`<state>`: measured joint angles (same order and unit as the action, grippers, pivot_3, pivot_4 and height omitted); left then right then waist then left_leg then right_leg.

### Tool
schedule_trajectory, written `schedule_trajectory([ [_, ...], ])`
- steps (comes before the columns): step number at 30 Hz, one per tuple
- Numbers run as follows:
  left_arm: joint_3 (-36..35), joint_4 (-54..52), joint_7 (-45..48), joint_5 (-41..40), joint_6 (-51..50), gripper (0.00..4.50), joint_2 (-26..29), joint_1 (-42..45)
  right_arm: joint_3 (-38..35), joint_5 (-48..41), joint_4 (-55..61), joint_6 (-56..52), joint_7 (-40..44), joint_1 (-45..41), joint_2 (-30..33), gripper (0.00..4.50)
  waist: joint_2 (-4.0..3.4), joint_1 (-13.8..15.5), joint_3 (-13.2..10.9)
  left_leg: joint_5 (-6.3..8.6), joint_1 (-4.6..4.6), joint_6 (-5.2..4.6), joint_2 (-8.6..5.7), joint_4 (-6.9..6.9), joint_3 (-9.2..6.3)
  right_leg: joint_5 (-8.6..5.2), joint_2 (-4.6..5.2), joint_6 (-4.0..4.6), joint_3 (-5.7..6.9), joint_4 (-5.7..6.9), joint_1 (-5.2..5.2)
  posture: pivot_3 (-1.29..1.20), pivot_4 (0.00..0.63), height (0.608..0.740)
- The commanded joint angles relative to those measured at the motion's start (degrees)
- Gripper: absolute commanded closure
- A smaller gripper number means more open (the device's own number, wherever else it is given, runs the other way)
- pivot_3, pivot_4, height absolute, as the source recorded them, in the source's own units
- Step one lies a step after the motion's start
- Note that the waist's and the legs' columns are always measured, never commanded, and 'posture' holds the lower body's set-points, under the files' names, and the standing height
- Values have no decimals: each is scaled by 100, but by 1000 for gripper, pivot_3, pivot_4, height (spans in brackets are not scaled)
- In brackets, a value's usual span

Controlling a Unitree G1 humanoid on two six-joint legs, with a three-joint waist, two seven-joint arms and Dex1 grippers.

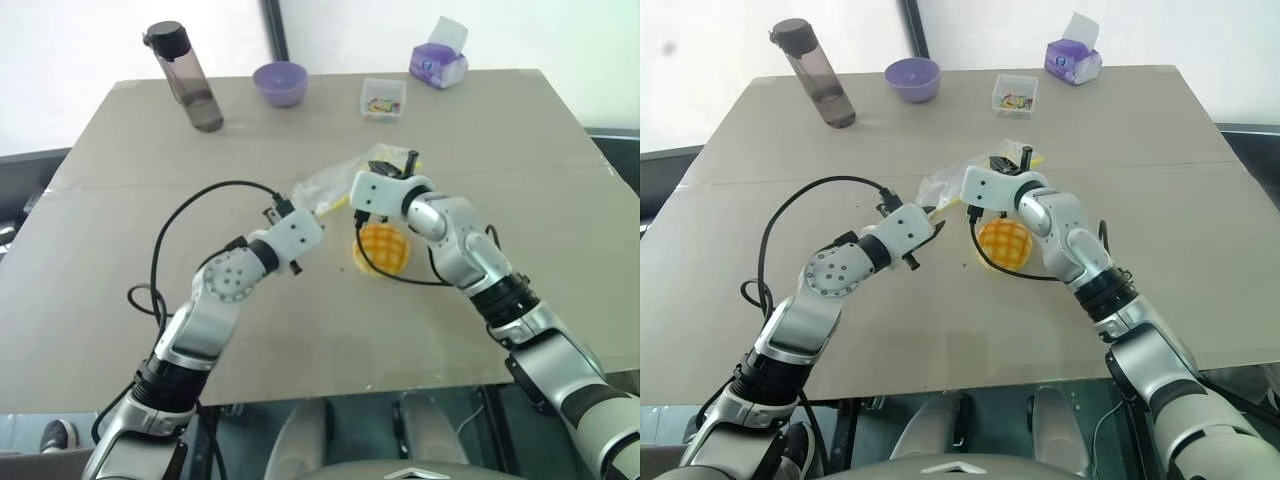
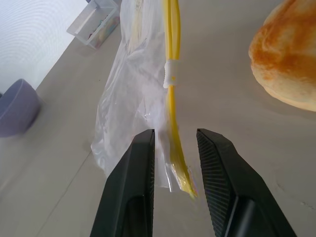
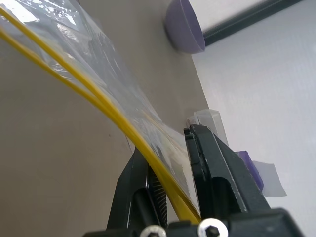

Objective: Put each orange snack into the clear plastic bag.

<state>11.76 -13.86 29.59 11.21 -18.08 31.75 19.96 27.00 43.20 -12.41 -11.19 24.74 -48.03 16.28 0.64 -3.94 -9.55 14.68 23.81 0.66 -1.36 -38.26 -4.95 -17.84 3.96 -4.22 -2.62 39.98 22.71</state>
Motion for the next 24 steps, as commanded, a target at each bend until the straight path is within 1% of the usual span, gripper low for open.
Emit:
schedule_trajectory([
  [1,-89,-62,-40,32,133,4133,-48,85,-117,-139,318,-18,51,-46,-83,3613,0,-2,0,0,0,0,0,0,0,0,0,0,0,0,0,0,150,740],
  [2,-73,-35,-44,52,152,4391,-51,78,-132,-187,332,-44,83,-35,-104,3613,0,-3,0,0,0,0,0,0,0,0,0,0,0,0,0,0,150,740],
  [4,-49,-7,-48,93,178,4500,-58,62,-138,-226,368,-49,100,-16,-111,3085,0,0,0,0,0,0,0,0,0,0,0,0,0,0,0,0,150,740],
  [5,-48,-4,-48,104,188,4500,-63,58,-136,-229,385,-34,87,-10,-109,2742,0,0,0,0,0,0,0,0,0,0,0,0,0,0,0,0,150,740],
  [8,-59,15,-60,126,192,4500,-114,81,-76,-204,434,49,145,11,-30,1436,0,2,0,0,0,0,0,-1,0,0,0,0,0,0,0,0,150,740],
  [10,-68,19,-60,146,192,4500,-137,87,-37,-195,456,98,234,24,38,429,0,4,0,0,0,0,0,-1,0,0,0,0,0,0,0,0,150,740],
  [11,-73,26,-66,155,186,4500,-154,94,-60,-218,502,101,282,59,83,88,0,3,0,0,0,0,0,-1,-1,0,0,0,1,0,0,0,150,740],
  [12,-79,21,-70,161,182,4500,-165,91,-80,-234,549,93,313,92,113,88,0,3,0,0,0,0,0,-1,-1,0,0,0,1,0,0,0,150,740],
  [15,-85,23,-93,188,144,4500,-206,124,-480,-606,1106,98,783,467,652,88,1,38,1,0,1,0,-1,-1,-3,0,1,0,2,-1,-2,0,150,740],
  [17,-106,14,-96,194,128,4500,-224,126,-581,-800,1356,70,1035,638,864,88,1,70,1,1,3,-1,-3,-3,-6,0,4,0,7,-5,-6,0,150,740],
  [18,-109,27,-102,200,123,4500,-236,131,-776,-1300,1751,-77,1530,926,1033,88,1,71,1,1,3,-2,-4,-5,-3,0,4,0,5,-4,-6,0,150,740],
  [20,-113,65,-111,201,111,4500,-256,147,-1231,-2367,2585,-770,2473,1370,1188,88,2,86,1,1,2,-2,-2,-4,-7,0,2,0,8,-5,-10,0,150,740],
  [21,-110,85,-112,202,108,4500,-263,161,-1419,-2739,2861,-1122,2704,1452,1168,88,2,89,1,2,2,-3,1,-2,-11,0,0,0,11,-7,-12,0,150,740],
  [22,-101,100,-119,204,101,4500,-279,180,-1583,-2999,3036,-1562,2741,1436,1038,88,1,58,1,3,3,-5,1,-2,-11,0,-1,0,11,-6,-12,0,150,740],
  [23,-87,115,-121,210,94,4500,-297,202,-1711,-3219,3154,-1957,2708,1401,889,303,1,16,1,4,1,-7,3,-2,-5,0,-2,0,5,-3,-12,0,150,740],
  [24,-79,125,-122,216,90,4500,-312,217,-1782,-3366,3236,-2240,2671,1371,798,620,1,-4,1,9,-3,-16,3,-4,0,0,-3,0,-1,1,-11,0,150,740],
])
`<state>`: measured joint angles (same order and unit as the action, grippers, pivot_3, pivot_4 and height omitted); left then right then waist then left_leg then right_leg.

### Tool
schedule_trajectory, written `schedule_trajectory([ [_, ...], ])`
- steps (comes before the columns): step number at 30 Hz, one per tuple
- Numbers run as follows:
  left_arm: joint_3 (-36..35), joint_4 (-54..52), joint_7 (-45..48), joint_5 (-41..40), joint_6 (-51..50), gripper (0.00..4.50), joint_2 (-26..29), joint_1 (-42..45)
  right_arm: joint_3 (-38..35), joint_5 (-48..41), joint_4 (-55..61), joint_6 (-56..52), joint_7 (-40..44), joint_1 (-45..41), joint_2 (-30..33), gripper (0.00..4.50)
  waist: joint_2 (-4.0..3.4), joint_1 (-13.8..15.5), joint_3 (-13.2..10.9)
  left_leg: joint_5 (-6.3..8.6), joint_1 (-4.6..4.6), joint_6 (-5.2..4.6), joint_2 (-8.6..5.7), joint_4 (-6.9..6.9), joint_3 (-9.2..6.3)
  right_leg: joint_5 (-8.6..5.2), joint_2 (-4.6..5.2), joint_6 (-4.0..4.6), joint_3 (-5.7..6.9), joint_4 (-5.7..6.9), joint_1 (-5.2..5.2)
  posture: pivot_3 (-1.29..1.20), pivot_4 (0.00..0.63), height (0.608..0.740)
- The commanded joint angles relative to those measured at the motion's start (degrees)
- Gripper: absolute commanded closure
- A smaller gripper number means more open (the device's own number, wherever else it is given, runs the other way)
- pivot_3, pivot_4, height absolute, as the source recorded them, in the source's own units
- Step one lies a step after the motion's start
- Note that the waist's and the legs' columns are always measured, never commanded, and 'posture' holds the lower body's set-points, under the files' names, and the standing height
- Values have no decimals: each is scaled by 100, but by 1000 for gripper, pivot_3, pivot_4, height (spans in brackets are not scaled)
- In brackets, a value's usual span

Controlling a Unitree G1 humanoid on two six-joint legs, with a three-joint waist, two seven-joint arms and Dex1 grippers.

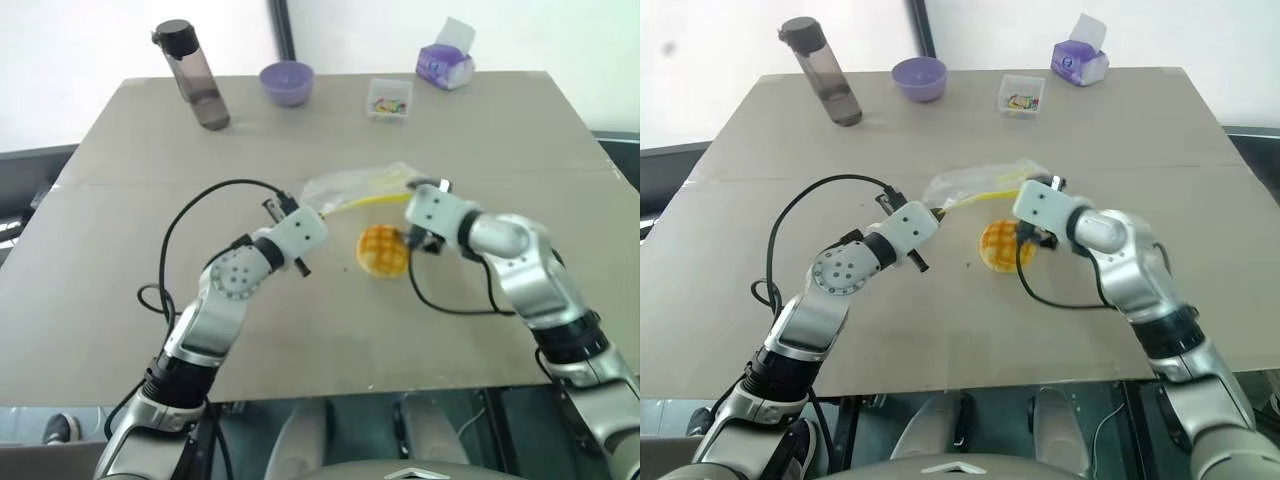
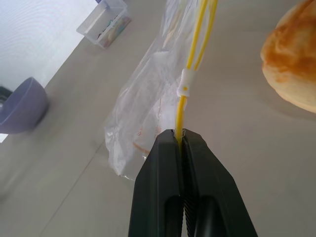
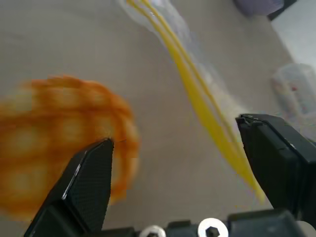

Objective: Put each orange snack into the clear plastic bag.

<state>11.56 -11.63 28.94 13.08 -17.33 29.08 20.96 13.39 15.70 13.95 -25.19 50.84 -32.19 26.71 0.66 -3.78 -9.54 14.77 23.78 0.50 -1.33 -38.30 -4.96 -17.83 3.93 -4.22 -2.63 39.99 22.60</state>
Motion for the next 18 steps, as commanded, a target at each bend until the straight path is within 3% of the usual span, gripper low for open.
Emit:
schedule_trajectory([
  [1,-47,-90,-52,37,16,4500,-64,131,-470,-758,695,-1084,31,-225,-332,940,0,-17,0,4,-5,-6,0,-4,1,0,-1,0,-2,8,-1,0,150,740],
  [3,-24,-77,-43,50,15,4500,-103,151,-476,-984,859,-1387,-14,-234,-439,1942,-1,-2,1,4,-7,-7,1,-5,-4,0,-3,0,2,11,-2,0,150,740],
  [8,133,-185,-5,81,-72,4500,-282,190,-557,-1632,850,-2876,-763,-490,-1619,4266,-1,1,1,-7,-3,12,0,-5,-7,0,-3,0,3,10,0,0,150,740],
  [9,144,-203,1,88,-94,4500,-307,201,-499,-1620,730,-2911,-876,-499,-1677,4428,-1,12,1,-7,-3,12,-1,-5,-7,0,-2,0,3,10,0,0,150,740],
  [18,161,-365,56,103,-168,4500,-312,173,-670,-2058,131,-3255,-1608,-757,-2012,4428,0,117,2,-8,-1,13,-4,-4,-10,0,1,0,7,7,3,0,150,740],
])
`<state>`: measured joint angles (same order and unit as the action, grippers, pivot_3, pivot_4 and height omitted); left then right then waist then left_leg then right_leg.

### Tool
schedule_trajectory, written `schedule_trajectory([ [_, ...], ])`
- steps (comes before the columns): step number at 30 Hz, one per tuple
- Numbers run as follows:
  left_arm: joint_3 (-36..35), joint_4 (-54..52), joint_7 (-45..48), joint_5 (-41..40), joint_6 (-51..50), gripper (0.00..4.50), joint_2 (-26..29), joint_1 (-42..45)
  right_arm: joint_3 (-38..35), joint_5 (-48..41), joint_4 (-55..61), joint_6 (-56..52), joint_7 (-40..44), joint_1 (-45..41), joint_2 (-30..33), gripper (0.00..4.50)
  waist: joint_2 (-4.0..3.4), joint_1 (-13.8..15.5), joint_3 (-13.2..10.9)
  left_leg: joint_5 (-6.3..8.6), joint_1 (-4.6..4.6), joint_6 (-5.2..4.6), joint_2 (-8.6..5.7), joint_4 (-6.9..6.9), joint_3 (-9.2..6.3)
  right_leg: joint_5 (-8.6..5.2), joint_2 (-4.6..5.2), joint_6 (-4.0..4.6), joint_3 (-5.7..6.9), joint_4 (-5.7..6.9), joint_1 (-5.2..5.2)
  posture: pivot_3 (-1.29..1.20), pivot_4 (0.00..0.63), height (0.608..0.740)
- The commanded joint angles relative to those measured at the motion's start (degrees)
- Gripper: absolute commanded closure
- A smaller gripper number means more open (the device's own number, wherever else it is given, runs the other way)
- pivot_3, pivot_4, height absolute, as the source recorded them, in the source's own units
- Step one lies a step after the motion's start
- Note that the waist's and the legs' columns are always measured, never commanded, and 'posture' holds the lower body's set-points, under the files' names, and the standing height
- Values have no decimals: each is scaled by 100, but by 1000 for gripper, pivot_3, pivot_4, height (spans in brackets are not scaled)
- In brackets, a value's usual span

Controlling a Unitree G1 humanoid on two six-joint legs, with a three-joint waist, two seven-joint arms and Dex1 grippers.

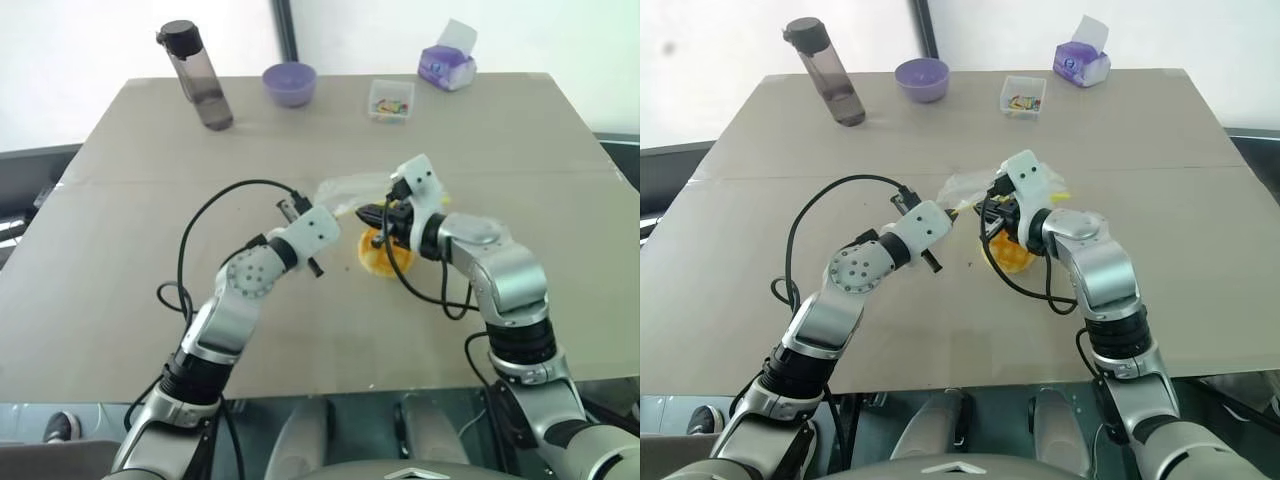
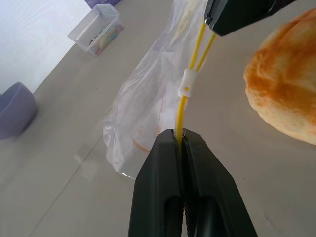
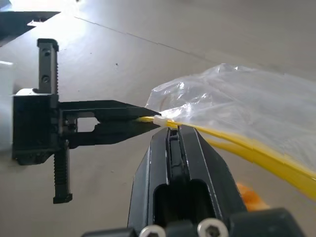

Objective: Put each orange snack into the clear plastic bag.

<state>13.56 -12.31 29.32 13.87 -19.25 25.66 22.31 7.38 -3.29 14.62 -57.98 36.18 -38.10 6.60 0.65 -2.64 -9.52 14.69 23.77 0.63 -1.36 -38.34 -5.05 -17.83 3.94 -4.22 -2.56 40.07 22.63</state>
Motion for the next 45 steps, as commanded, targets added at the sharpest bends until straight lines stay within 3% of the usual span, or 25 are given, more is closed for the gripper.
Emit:
schedule_trajectory([
  [1,-40,-309,23,31,14,4500,31,33,-32,-186,52,58,-162,-166,42,4428,0,7,0,0,0,0,0,0,0,0,0,0,0,0,0,0,150,740],
  [14,29,-484,147,-14,85,4500,27,-51,-213,-196,-891,191,-1148,-373,69,4428,0,9,0,0,0,0,-2,0,2,0,2,0,-1,-1,-1,0,150,740],
  [17,46,-555,222,-42,144,4500,28,-54,-497,-524,-1433,522,-1217,-407,-310,4428,0,4,0,0,0,0,-1,2,2,0,2,0,0,-3,-1,0,150,740],
  [20,79,-565,257,-21,122,4500,17,-26,264,154,-1922,1382,-1327,-469,-57,4428,-1,-25,1,0,-2,0,0,3,6,0,1,0,-4,-2,-1,0,150,740],
  [24,34,-482,175,69,-16,4500,-39,142,1839,1815,-2435,3719,-1577,-556,852,3296,-1,-17,1,0,0,0,-5,1,4,0,4,-1,0,-6,0,0,150,740],
  [31,-33,-461,105,130,-179,4500,7,62,2437,3052,-3039,5726,-2050,-821,1458,36,-1,-119,1,-1,1,1,0,2,4,0,1,0,-1,-7,0,0,150,740],
  [38,-15,-406,-6,178,-295,4500,-52,88,2139,2897,-3008,6018,-1648,-730,1340,36,0,-121,1,0,1,1,0,2,5,0,1,0,-2,-8,-2,0,150,740],
  [45,-81,-264,-226,297,-465,4500,-61,128,1495,1855,-1750,5260,-180,-512,1600,36,0,-99,1,0,4,0,0,1,3,0,2,-1,-1,-9,-2,0,150,740],
])
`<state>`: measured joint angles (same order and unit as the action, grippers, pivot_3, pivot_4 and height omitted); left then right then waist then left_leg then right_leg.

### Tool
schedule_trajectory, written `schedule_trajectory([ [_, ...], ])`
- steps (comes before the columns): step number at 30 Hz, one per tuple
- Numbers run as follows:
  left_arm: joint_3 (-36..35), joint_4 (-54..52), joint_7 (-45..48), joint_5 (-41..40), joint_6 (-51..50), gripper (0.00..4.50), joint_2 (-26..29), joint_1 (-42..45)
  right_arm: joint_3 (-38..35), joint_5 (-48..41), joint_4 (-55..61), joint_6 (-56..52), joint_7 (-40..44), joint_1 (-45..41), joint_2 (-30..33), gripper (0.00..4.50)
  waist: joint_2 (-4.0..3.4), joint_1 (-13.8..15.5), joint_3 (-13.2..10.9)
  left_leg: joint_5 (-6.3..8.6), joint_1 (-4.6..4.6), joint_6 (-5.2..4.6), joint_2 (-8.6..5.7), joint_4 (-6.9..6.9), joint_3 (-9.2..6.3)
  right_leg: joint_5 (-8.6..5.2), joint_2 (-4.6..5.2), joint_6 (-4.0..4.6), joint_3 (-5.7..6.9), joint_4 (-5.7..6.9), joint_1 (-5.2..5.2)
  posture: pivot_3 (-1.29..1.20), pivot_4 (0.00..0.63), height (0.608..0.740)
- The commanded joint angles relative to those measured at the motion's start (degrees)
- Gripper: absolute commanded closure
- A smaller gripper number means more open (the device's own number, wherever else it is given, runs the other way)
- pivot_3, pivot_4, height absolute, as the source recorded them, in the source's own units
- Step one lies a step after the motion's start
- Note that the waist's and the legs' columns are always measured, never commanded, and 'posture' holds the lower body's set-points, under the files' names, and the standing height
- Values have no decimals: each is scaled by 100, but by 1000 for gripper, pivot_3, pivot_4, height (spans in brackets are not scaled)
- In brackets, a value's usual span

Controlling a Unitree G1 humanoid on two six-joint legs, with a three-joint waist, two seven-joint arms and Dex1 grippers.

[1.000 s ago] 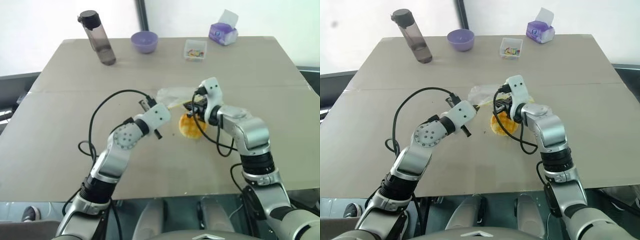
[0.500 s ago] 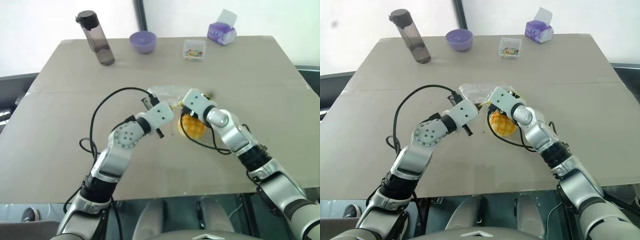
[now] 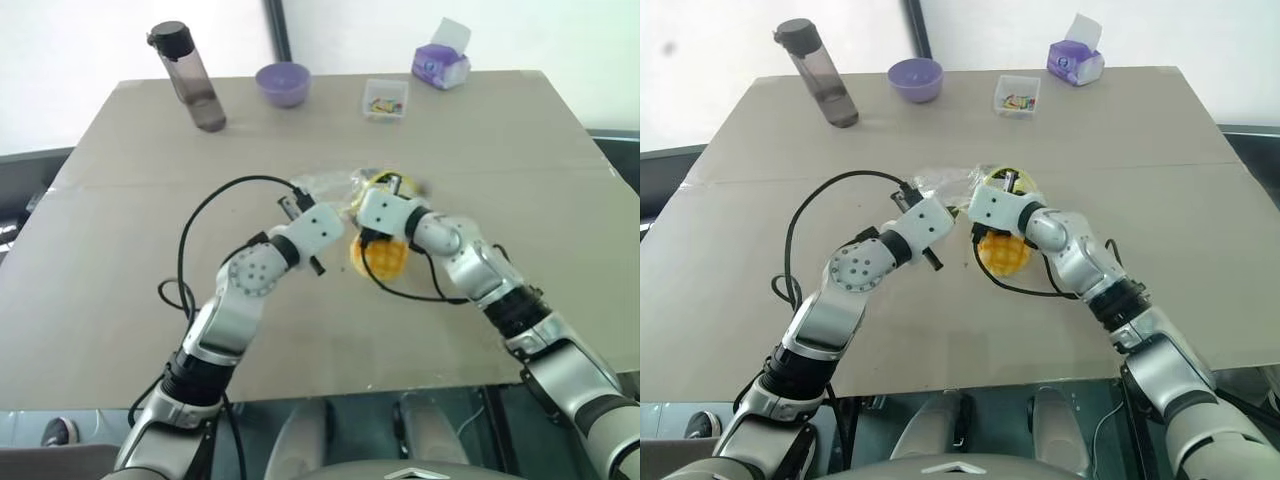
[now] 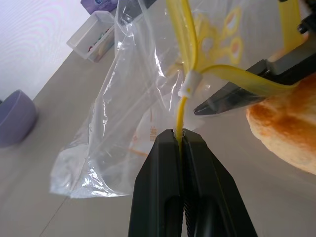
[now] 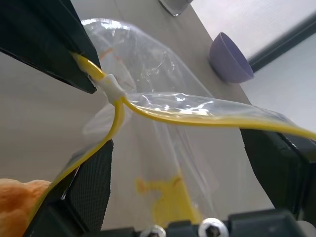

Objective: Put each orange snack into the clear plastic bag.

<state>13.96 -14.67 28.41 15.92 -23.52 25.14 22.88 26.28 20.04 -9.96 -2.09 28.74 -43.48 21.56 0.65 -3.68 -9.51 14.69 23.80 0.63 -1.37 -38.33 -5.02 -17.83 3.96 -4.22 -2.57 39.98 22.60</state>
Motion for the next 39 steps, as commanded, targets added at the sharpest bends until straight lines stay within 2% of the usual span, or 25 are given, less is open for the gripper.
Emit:
schedule_trajectory([
  [1,-119,-1,-149,90,-28,4500,-11,78,-448,-727,990,-623,874,96,126,36,0,13,0,0,0,0,0,0,0,0,0,0,0,0,0,0,150,740],
  [6,-98,79,-202,75,3,4500,-42,141,-722,-1708,2217,-2064,2017,254,346,36,0,24,0,1,0,-1,1,0,-3,0,-1,0,2,1,-1,0,150,740],
  [11,-164,79,-290,81,7,4500,-64,128,-1712,-2668,2525,-3998,1757,630,227,36,2,117,1,1,0,-2,0,-2,-6,0,1,0,4,1,-4,0,150,740],
  [14,-183,78,-340,59,-6,4500,-90,111,-1744,-3023,2926,-4565,1704,1284,187,36,4,167,3,2,2,-3,0,0,-9,0,1,0,7,-2,-3,0,150,740],
  [19,-182,80,-345,52,-17,4500,-111,110,-1488,-3056,3023,-4754,1474,1788,184,36,3,116,2,3,2,-5,-1,-1,4,0,2,0,-3,-1,0,0,150,740],
  [25,-177,105,-312,44,-22,4500,-108,140,-808,-2325,2455,-4108,1163,1946,558,36,4,141,4,5,-7,-8,-1,-2,-5,0,0,0,5,0,-10,0,150,740],
  [28,-180,109,-300,41,-19,4500,-97,146,-893,-2382,2423,-4087,1038,1943,471,877,10,143,8,3,-8,-5,-2,-6,-6,0,2,-1,6,-1,-15,0,150,740],
  [29,-185,117,-298,37,-13,4500,-94,148,-876,-2367,2400,-4043,1040,1923,490,1408,10,142,9,3,-8,-5,-2,-6,-6,0,2,0,6,-1,-15,0,150,740],
  [30,-187,123,-296,35,-9,4500,-92,149,-896,-2344,2353,-3981,993,1891,488,1611,10,142,9,3,-8,-5,-1,-6,-7,0,1,0,7,-1,-15,0,150,740],
  [36,-144,113,-294,44,-11,4500,-119,128,-1014,-2582,2532,-3871,1384,1733,773,3723,10,153,8,3,-7,-5,-2,-6,-7,0,2,0,8,-2,-15,0,150,740],
  [39,-127,115,-283,48,-8,4500,-118,137,-887,-2897,2910,-3875,2180,1708,1335,3723,8,170,8,4,-2,-7,-3,-7,-10,0,3,0,11,-4,-14,0,150,740],
])
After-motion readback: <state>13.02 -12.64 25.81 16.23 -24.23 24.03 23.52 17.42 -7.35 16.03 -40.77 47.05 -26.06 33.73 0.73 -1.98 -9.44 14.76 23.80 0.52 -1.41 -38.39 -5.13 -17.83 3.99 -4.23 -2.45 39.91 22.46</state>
